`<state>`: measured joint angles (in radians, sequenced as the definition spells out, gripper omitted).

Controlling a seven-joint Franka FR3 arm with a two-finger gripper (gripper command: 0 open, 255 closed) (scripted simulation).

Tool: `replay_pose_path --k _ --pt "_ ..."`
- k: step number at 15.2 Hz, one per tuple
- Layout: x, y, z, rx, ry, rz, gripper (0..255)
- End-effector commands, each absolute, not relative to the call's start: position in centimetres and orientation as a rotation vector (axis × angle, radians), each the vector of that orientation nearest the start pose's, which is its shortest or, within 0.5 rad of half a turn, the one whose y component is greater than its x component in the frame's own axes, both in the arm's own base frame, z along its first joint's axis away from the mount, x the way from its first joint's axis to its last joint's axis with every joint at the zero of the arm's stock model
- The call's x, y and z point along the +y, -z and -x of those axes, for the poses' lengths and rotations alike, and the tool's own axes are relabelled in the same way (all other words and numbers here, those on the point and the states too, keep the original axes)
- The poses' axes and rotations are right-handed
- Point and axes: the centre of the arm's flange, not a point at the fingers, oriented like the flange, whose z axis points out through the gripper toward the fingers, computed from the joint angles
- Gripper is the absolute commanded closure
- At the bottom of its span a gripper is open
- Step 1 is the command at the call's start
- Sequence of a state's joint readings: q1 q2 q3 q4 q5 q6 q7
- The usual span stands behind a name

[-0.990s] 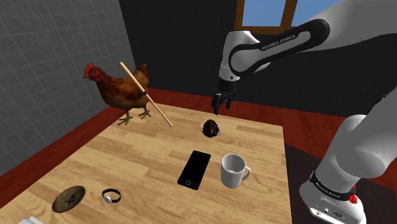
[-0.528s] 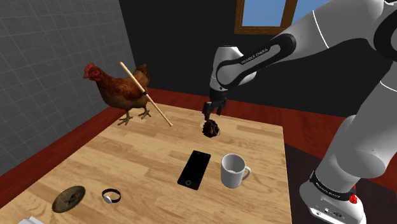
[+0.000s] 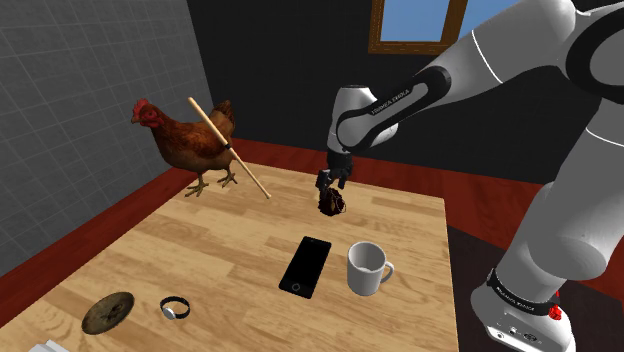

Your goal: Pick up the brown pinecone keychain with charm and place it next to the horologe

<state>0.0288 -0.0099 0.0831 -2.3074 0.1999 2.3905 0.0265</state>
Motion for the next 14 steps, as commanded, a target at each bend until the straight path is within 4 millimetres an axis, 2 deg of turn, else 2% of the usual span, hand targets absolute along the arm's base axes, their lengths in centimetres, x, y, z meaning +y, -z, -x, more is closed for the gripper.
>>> replay_pose_path --k 1,5,6,14 --pt "5.98 -35.76 -51.55 0.082 0.124 2.990 0" --pt "5.98 -35.76 -51.55 0.082 0.124 2.990 0" --pt "5.98 -35.76 -51.55 0.082 0.124 2.990 255" --pt "5.99 -35.76 -51.60 0.082 0.124 2.990 255"
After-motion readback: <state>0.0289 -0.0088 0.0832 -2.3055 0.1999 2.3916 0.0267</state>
